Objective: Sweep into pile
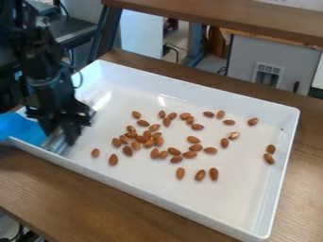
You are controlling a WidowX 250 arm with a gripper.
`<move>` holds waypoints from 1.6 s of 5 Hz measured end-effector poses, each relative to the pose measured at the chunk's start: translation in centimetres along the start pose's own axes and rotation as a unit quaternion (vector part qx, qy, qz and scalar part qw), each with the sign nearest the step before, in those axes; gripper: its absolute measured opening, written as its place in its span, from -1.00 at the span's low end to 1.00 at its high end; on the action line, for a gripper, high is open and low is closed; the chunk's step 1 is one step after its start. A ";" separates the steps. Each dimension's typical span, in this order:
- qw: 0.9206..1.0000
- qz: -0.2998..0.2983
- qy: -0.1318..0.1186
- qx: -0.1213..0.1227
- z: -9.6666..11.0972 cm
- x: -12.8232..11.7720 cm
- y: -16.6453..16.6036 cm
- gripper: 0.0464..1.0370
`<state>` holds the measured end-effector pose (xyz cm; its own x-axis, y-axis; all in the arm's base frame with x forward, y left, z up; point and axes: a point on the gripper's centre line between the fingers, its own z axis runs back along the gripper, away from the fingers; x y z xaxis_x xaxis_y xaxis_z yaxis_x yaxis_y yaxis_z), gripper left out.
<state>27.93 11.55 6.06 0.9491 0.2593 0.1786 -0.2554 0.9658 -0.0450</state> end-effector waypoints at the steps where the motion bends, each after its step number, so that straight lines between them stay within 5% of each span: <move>1: 1.000 0.013 -0.003 0.002 -0.3 0.2 -2.1 -0.33; 3: 0.999 0.029 -0.035 0.020 -1.4 0.6 -6.2 -0.33; 6: 0.992 0.123 0.003 -0.020 -1.5 1.7 -11.8 -0.33; 8: 0.987 0.156 0.006 -0.039 -1.8 2.7 -17.7 -0.33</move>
<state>35.36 -4.83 5.61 0.8284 0.5444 0.1320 -0.5217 0.8356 -0.1721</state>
